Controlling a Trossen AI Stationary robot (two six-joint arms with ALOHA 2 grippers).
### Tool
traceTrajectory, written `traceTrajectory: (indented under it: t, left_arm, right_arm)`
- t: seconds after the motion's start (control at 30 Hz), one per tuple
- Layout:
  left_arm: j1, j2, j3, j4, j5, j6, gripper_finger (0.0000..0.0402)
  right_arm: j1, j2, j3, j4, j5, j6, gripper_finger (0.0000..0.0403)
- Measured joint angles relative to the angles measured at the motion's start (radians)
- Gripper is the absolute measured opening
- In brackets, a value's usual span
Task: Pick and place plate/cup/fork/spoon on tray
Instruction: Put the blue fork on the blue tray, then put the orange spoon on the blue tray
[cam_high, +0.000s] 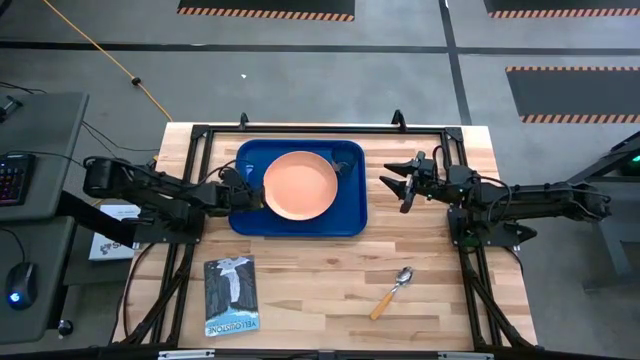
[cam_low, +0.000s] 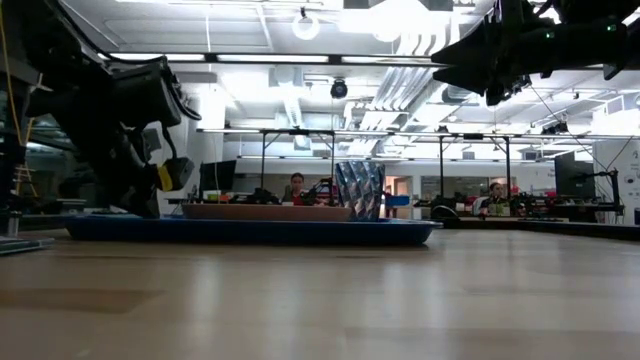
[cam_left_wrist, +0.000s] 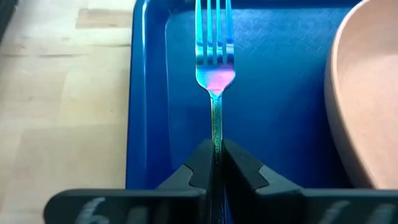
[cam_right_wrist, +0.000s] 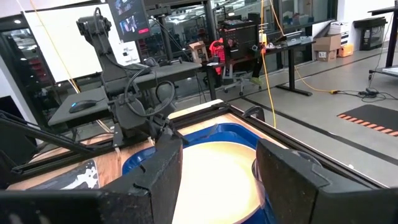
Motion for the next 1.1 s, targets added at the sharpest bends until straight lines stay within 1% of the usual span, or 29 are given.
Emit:
traceTrajectory:
  t: [0.43,0.53,0.67,0.8,0.9,1.0,1.1]
  left_arm:
    - [0.0,0.0,0.0,0.0,-0.017,0.024,0.0067]
    - [0.0,-0.003,0.0,-0.001,-0.017,0.05,0.0078]
    - [0.0,-0.048,0.024,-0.014,-0.017,0.128,0.0096]
    - [-0.002,-0.147,0.101,-0.013,-0.032,0.316,0.011]
    - [-0.029,-0.249,0.176,0.022,-0.051,0.527,0.0116]
    - [-0.098,-0.359,0.204,0.172,-0.026,0.79,0.0117]
    - [-0.182,-0.45,0.188,0.33,0.062,1.011,0.0117]
  right_arm:
    - [0.0,0.0,0.0,-0.008,0.0,0.0,0.0197]
    - [0.0,0.0,0.0,-0.008,0.0,0.0,0.0197]
    - [0.0,0.0,0.0,-0.007,0.0,0.0,0.0197]
    - [0.0,0.0,0.0,-0.006,0.0,0.0,0.0197]
    - [0.0,0.0,0.0,-0.002,0.0,0.0,0.0197]
    - [0.0,0.0,0.0,-0.001,0.0,0.0,0.0197]
    - [0.0,0.0,0.0,-0.001,0.0,0.0,0.0197]
